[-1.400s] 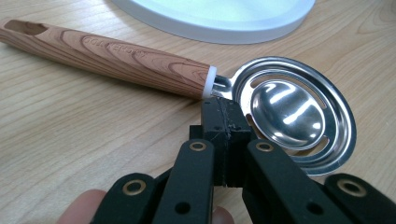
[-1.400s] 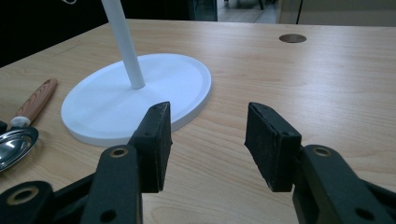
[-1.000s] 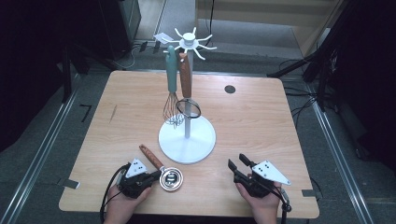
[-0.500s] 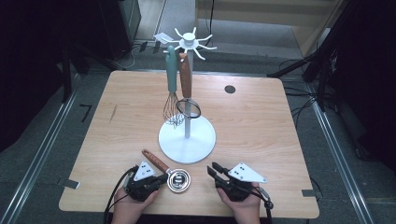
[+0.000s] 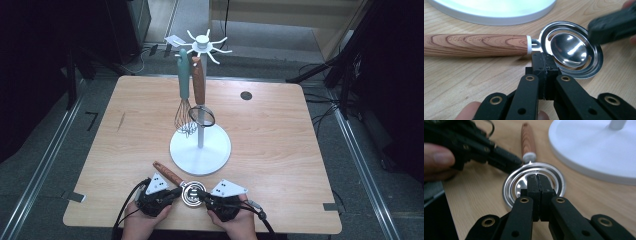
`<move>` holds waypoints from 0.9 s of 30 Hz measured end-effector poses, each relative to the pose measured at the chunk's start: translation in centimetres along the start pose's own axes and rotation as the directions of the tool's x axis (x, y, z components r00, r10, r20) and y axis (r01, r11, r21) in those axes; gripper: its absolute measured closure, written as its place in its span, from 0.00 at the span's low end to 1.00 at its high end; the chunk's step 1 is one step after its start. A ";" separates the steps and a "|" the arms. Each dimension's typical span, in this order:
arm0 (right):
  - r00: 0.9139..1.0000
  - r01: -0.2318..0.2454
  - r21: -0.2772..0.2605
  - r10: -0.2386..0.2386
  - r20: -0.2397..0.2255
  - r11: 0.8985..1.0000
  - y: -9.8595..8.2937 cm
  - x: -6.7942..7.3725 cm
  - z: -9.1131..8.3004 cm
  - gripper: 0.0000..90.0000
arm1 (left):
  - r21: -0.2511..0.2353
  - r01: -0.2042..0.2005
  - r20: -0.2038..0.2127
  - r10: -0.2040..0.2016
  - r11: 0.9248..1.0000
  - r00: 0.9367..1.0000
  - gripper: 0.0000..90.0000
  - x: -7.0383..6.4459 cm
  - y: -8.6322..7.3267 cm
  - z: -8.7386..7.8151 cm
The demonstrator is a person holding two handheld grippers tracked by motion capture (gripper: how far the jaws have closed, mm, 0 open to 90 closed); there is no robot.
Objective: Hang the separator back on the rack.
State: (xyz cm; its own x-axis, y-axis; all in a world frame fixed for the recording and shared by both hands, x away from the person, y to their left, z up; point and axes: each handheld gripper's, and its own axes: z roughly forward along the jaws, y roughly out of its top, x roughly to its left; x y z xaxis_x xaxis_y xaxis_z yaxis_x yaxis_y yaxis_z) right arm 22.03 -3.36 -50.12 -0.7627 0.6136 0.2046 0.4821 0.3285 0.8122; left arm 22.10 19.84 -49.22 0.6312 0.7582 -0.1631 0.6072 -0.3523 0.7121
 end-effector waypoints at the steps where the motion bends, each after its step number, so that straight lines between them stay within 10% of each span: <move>1: 1.000 0.002 0.022 -0.002 -0.002 1.000 0.0 0.0 0.1 1.00 | -0.002 0.002 0.001 -0.002 1.000 1.000 1.00 0.0 0.0 0.0; 27: 1.000 0.024 0.069 -0.025 0.018 0.997 -1.7 -0.8 -2.1 1.00 | -0.012 0.023 -0.031 -0.023 1.000 0.999 1.00 1.2 -0.3 -0.8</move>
State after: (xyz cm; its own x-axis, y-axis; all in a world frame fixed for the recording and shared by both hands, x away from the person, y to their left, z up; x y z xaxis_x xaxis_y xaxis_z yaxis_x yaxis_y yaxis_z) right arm 20.92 -5.93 -50.54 -0.7664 0.6183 0.1741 0.4925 0.3916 0.7772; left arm 22.28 21.27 -49.03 0.6021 0.7826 -0.1584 0.6157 -0.3287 0.7161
